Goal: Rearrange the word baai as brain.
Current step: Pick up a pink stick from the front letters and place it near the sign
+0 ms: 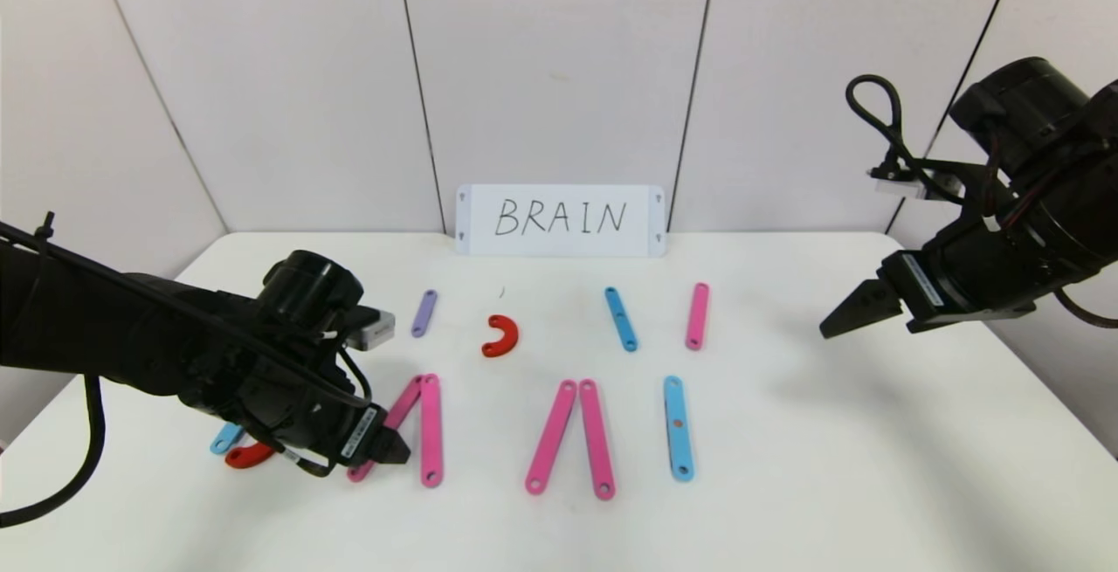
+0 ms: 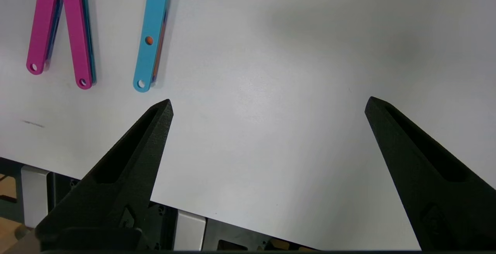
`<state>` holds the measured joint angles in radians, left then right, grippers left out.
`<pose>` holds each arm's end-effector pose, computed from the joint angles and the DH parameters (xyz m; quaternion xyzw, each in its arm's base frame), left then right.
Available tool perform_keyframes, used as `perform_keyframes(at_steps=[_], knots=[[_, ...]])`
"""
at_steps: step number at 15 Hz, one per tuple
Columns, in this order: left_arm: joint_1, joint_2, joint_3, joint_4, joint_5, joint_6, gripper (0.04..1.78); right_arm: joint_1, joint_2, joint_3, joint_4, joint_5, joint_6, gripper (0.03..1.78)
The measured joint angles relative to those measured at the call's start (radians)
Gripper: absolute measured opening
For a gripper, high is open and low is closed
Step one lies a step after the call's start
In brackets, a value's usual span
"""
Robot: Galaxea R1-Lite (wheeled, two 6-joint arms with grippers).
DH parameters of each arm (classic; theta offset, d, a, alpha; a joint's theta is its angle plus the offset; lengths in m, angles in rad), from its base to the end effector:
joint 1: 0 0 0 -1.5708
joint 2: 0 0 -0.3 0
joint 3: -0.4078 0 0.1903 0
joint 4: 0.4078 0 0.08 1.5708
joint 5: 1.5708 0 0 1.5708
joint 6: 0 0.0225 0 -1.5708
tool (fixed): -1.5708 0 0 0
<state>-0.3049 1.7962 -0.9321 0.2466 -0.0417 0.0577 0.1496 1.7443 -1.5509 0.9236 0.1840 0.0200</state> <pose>0.2700 -0.0860 0.1167 0.0933 0.5182 -0.1615 0.8346 0.2787 0.0462 0.2442 0.0175 0.5312 0.1355 0.8361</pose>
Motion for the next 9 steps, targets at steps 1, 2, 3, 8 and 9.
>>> perform_keyframes(at_steps=[1,2,3,8,9], knots=[[0.000,0.001,0.000,-0.001,0.000,0.001,1.73,0.000,0.000,0.000,0.000,-0.001,0.000,1.74],[0.000,0.002,0.000,-0.001,0.001,0.001,1.73,0.000,0.000,0.000,0.000,-0.004,0.000,1.74],[0.000,0.003,0.000,-0.001,0.001,0.001,1.73,0.000,0.000,0.000,0.000,-0.005,0.000,1.74],[-0.001,0.024,-0.002,-0.026,0.008,0.001,1.72,0.000,-0.002,0.003,-0.001,-0.007,0.000,1.74],[-0.001,0.028,-0.002,-0.031,0.008,0.001,1.71,0.000,-0.003,0.005,-0.001,-0.008,0.000,1.74]])
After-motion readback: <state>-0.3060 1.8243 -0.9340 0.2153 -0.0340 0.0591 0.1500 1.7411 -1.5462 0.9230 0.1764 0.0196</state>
